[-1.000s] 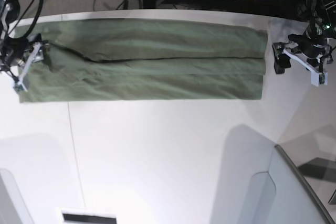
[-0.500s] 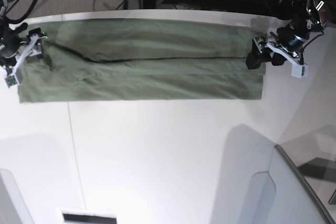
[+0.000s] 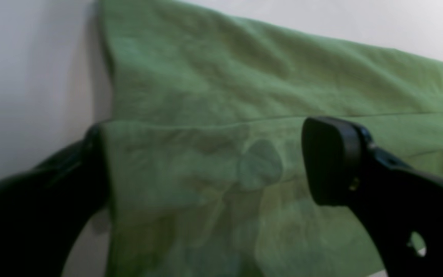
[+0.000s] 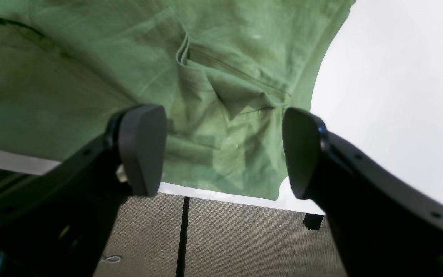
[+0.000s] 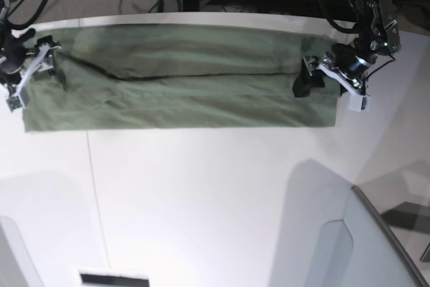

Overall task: Layout the t-shirt on the table in an organized manner, then fold the t-shirt properly
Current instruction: 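Grasp the strip's ends with both grippers and pull them apart, then move the left gripper over the strip's middle and pinch the fabric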

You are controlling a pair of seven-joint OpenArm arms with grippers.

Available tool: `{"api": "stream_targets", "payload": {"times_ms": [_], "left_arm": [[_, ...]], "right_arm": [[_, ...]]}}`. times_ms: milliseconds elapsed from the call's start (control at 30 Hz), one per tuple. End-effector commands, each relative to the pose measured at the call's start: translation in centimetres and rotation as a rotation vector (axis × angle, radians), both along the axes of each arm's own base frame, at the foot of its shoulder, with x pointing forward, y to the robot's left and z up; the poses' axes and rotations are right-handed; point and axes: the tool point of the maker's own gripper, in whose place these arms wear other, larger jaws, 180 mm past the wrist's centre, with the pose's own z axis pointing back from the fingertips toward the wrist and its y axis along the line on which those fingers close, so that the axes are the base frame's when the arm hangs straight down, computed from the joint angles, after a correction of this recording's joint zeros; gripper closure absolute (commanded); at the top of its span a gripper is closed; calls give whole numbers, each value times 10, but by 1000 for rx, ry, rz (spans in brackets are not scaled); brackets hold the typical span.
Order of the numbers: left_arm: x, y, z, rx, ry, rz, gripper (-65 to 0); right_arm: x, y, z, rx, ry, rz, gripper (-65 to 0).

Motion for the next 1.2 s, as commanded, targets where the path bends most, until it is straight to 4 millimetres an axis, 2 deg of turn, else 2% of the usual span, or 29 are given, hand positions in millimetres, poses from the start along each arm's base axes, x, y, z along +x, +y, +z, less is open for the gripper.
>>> {"api": "stream_targets", "payload": {"times_ms": [0, 100, 200, 300, 500, 633, 733, 833, 900, 1067, 1167], "left_arm": [[-16, -1, -13, 25, 85, -35, -558], [-16, 2, -13, 27, 86, -26, -314], [-7, 12, -11, 51, 87, 26, 0], [8, 24, -4, 75, 68, 68, 0], [30, 72, 34, 212, -1, 105, 0], [26, 92, 68, 332, -54, 132, 0], [20, 91, 97, 411, -100, 198, 0], [18, 47, 100, 436, -119, 156, 0], [13, 16, 91, 446, -107, 132, 0], [7, -46, 64, 461, -62, 73, 0], [15, -78, 64, 450, -84, 20, 0]], "right_arm": [[7, -4, 9, -11, -33, 7, -432], [6, -4, 8, -11, -32, 7, -432], [6, -3, 8, -10, -32, 6, -432], [6, -3, 8, -10, -32, 6, -432], [5, -4, 8, -11, -24, 5, -432], [-2, -3, 4, -10, -10, 8, -432], [-2, -3, 4, -10, -10, 6, -432], [-2, -3, 4, -10, -10, 8, -432], [-1, -2, 4, -9, -10, 10, -432], [-2, -2, 4, -9, -8, 10, -432], [-2, -2, 4, -10, -7, 10, -432]]}}
